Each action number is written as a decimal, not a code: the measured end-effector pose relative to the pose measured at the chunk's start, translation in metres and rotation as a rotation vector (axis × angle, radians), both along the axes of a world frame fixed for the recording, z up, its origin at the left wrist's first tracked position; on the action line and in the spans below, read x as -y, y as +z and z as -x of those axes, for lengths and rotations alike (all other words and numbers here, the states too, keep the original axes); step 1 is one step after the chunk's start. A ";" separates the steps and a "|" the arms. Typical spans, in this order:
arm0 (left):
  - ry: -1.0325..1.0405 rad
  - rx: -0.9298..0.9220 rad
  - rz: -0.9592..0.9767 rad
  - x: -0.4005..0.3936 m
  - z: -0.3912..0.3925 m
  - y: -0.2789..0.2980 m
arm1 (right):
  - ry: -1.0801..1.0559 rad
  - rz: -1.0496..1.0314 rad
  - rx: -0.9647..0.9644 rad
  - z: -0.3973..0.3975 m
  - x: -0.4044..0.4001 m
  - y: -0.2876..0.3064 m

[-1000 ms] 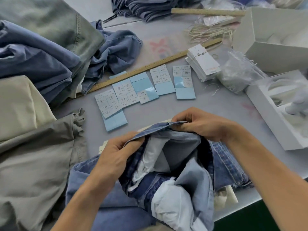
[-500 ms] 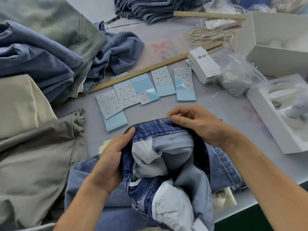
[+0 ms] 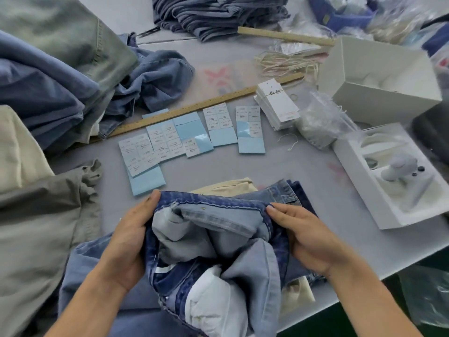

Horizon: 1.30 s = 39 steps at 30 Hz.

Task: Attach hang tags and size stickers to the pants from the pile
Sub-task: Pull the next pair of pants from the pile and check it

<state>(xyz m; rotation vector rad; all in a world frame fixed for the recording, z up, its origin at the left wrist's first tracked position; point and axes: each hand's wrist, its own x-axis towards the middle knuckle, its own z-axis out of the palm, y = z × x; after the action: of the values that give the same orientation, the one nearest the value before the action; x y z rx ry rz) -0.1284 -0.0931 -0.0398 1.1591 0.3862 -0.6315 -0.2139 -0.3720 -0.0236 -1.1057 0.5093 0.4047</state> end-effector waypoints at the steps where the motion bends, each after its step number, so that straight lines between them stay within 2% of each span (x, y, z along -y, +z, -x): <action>1: -0.005 0.015 -0.021 -0.001 -0.002 -0.001 | -0.060 -0.070 0.009 -0.001 -0.003 0.001; 6: -0.024 0.032 -0.114 -0.008 -0.013 -0.005 | -0.260 -0.228 0.010 -0.003 -0.019 0.004; 11: -0.037 0.071 -0.127 -0.002 -0.026 -0.007 | -0.070 -0.417 -0.042 0.002 -0.023 0.005; 13: -0.038 0.096 -0.125 0.003 -0.027 -0.008 | 0.006 -0.359 -0.019 0.006 -0.017 0.002; 16: -0.016 0.138 -0.128 0.007 -0.026 -0.012 | 0.148 -0.105 -0.056 0.019 -0.002 -0.006; 18: -0.033 0.216 -0.187 0.011 -0.025 -0.016 | 0.212 -0.084 -0.072 0.025 0.006 -0.009; 21: 0.027 0.313 -0.390 0.014 -0.020 -0.026 | 0.051 -0.155 -0.043 0.026 0.009 -0.011; 23: 0.210 0.327 -0.493 0.010 -0.012 -0.028 | -0.152 -0.154 -0.054 0.019 0.003 -0.017; 25: 0.382 0.416 -0.578 0.002 0.003 -0.024 | -0.295 -0.187 -0.090 0.012 -0.008 -0.022; 27: 0.281 0.469 -0.808 -0.008 0.023 -0.025 | -0.388 -0.223 -0.122 0.006 -0.016 -0.027; 29: -0.052 0.328 -0.928 -0.011 0.045 -0.023 | -0.414 -0.234 -0.108 0.002 -0.022 -0.027; 31: -0.281 0.133 -0.809 -0.009 0.060 -0.019 | -0.351 -0.196 -0.063 -0.001 -0.030 -0.028; 32: -0.347 0.094 -0.772 -0.008 0.065 -0.018 | -0.319 -0.171 -0.052 -0.002 -0.034 -0.030; 34: -0.416 0.135 -0.746 -0.002 0.071 -0.015 | -0.265 -0.141 -0.047 -0.001 -0.039 -0.032; 36: -0.381 0.206 -0.658 0.007 0.074 -0.011 | -0.155 -0.120 -0.035 0.001 -0.038 -0.030; 39: -0.133 0.185 -0.466 0.019 0.074 -0.007 | -0.029 -0.065 0.007 0.004 -0.024 -0.021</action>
<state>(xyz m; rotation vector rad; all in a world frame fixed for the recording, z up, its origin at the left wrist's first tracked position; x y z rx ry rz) -0.2028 -0.1125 -0.0465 1.6860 0.3070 -0.5575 -0.2178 -0.3482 -0.0450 -1.0359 0.5026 0.3891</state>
